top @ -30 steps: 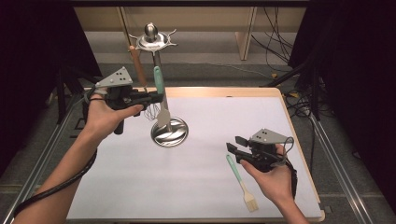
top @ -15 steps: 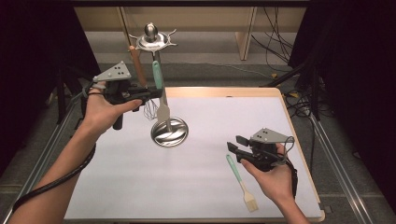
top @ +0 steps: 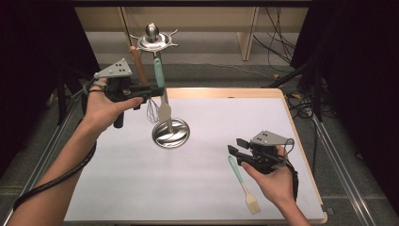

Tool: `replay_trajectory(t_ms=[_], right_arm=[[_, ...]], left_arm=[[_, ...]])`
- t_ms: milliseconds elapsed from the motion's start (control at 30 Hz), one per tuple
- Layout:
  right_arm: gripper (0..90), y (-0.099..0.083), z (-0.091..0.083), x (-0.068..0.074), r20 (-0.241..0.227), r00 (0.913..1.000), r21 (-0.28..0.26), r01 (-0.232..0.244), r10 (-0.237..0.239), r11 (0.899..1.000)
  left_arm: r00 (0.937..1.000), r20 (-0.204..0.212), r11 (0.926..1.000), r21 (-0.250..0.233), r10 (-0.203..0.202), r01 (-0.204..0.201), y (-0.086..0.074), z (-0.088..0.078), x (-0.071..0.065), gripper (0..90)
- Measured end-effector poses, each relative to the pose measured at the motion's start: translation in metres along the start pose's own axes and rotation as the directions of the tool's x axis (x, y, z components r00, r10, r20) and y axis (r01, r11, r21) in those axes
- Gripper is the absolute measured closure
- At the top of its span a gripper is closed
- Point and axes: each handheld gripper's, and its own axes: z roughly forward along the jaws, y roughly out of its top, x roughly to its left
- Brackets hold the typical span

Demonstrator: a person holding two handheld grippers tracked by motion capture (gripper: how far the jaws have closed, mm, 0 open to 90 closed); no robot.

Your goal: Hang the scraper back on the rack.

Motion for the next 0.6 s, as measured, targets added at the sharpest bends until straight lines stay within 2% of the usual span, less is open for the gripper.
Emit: replay_trajectory(t_ms=[33,67,133,167,200,233,267,300,367,433,467,500,533,567,600], right_arm=[[57.9,0.0002,-0.0003,-0.0010,0.004,0.9999,-0.003,0.012,-0.012,1.000],[57.9,0.0003,0.0004,-0.0025,0.004,0.9996,-0.013,0.030,-0.030,0.999],[57.9,0.0004,-0.0002,-0.0024,0.011,0.9997,-0.014,0.021,-0.021,1.000],[57.9,0.0010,-0.0015,-0.0003,0.001,0.9999,0.003,-0.015,0.015,1.000],[57.9,0.0012,-0.0013,-0.0015,-0.006,1.0000,-0.001,-0.004,0.004,1.000],[57.9,0.0004,-0.0008,-0.0006,0.011,0.9999,-0.014,-0.011,0.011,1.000],[57.9,0.0006,0.0001,-0.0029,0.018,0.9996,-0.033,0.021,-0.020,0.999],[57.9,0.0005,-0.0004,-0.0033,0.024,0.9994,-0.034,0.025,-0.024,0.999],[57.9,0.0004,-0.0011,-0.0029,0.017,0.9998,-0.026,0.009,-0.008,1.000],[57.9,0.0006,-0.0017,-0.0035,0.015,0.9998,-0.020,0.016,-0.016,1.000],[57.9,0.0005,-0.0014,-0.0047,0.028,0.9990,-0.029,0.037,-0.036,0.999],[57.9,0.0003,-0.0004,-0.0042,0.030,0.9990,-0.040,0.034,-0.033,0.999],[57.9,0.0002,-0.0001,-0.0027,0.024,0.9996,-0.039,0.016,-0.015,0.999],[57.9,0.0004,0.0008,-0.0033,0.014,0.9996,-0.046,0.024,-0.023,0.999],[57.9,0.0008,0.0000,-0.0027,0.007,0.9998,-0.032,0.018,-0.018,0.999]], left_arm=[[1.0000,0.000,1.0000,0.002,0.007,-0.007,0.0004,-0.0004,0.0002,84.5],[0.9999,-0.002,0.9999,0.003,-0.012,0.012,0.0002,-0.0009,-0.0012,84.5],[0.9996,0.000,0.9996,0.003,-0.027,0.027,0.0003,-0.0016,-0.0025,84.5],[0.9996,0.000,0.9996,0.002,-0.029,0.029,0.0006,-0.0019,-0.0026,84.4],[0.9997,0.000,0.9997,-0.001,-0.024,0.024,0.0014,-0.0023,-0.0021,84.5],[1.0000,0.003,1.0000,0.001,-0.006,0.006,0.0026,-0.0027,-0.0003,84.5],[0.9999,0.004,0.9999,-0.002,-0.011,0.011,0.0034,-0.0026,-0.0004,84.5],[0.9998,0.001,0.9998,-0.007,-0.018,0.018,0.0041,-0.0028,-0.0011,84.5],[0.9998,0.002,0.9998,-0.002,-0.018,0.018,0.0059,-0.0035,-0.0017,84.5],[0.9999,0.007,0.9999,-0.002,-0.014,0.014,0.0073,-0.0029,-0.0007,84.5],[0.9999,0.010,0.9999,0.003,-0.012,0.012,0.0078,-0.0028,0.0001,84.5],[0.9998,0.011,0.9998,0.005,-0.017,0.017,0.0079,-0.0027,0.0006,84.5],[0.9995,0.014,0.9996,0.005,-0.029,0.029,0.0079,-0.0026,0.0006,84.5],[0.9996,0.018,0.9998,0.005,-0.021,0.020,0.0081,-0.0026,0.0022,84.5],[0.9993,0.016,0.9995,0.007,-0.032,0.032,0.0078,-0.0033,0.0023,84.5]])
